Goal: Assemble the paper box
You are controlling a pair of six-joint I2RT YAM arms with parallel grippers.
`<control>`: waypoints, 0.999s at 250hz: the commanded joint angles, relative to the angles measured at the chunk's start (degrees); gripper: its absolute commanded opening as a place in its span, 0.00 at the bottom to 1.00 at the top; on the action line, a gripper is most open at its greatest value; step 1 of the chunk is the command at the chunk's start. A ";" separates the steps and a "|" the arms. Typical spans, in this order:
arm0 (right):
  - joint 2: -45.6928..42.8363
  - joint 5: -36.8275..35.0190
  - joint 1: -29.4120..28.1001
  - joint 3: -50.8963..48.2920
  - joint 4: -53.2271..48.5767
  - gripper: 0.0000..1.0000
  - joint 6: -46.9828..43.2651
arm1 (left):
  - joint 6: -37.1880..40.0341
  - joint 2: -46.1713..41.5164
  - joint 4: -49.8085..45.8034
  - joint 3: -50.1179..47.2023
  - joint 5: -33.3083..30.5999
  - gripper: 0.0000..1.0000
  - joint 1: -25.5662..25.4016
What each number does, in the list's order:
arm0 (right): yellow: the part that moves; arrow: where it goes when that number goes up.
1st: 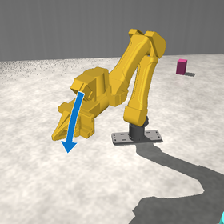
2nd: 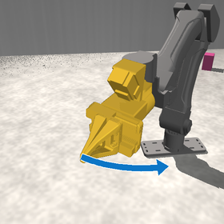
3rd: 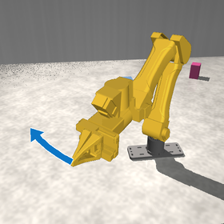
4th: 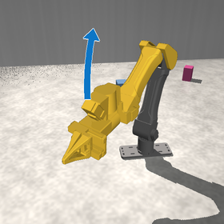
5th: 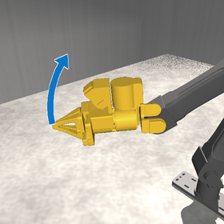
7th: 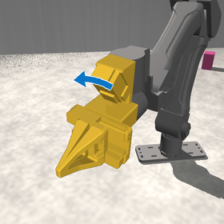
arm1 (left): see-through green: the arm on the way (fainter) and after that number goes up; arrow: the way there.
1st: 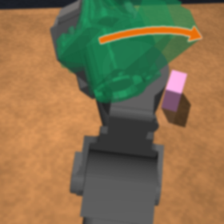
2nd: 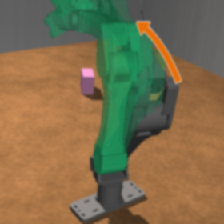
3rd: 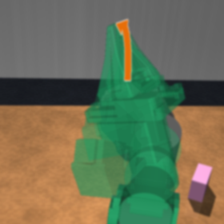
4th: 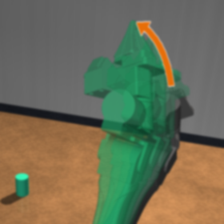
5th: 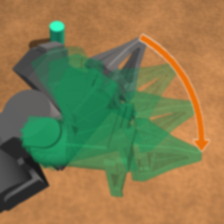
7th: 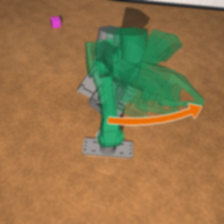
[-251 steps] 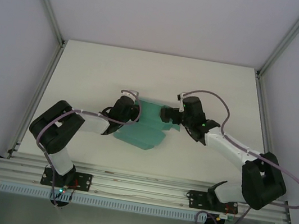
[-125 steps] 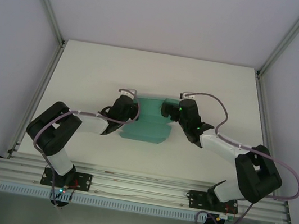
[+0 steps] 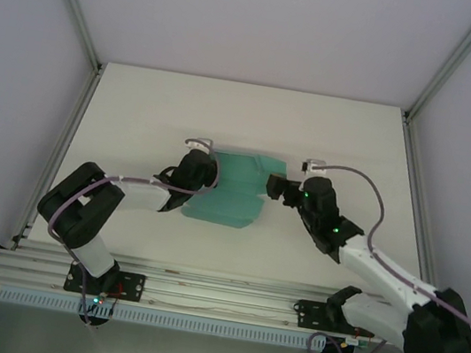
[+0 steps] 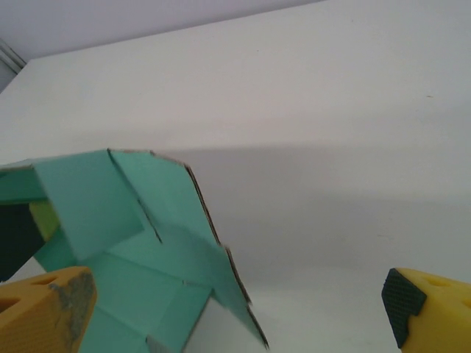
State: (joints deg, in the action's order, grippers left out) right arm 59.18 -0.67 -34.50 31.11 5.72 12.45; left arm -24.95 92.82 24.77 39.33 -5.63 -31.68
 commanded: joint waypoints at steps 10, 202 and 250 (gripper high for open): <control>-3.74 -3.33 -0.23 -3.00 -8.78 0.99 0.71 | -1.49 -2.48 -1.53 1.70 -2.59 0.00 -0.22; 14.68 -2.59 -0.16 2.71 3.82 1.00 -2.92 | 0.26 -2.91 0.89 -0.39 2.20 0.00 -0.22; 17.45 -4.20 -0.17 5.41 -0.06 1.00 -6.52 | 0.92 -2.68 1.85 -1.07 3.20 0.00 -0.23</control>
State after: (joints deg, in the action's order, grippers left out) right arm 75.20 -1.83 -34.46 34.59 7.75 9.15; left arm -25.02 91.44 24.32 39.00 -4.05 -31.53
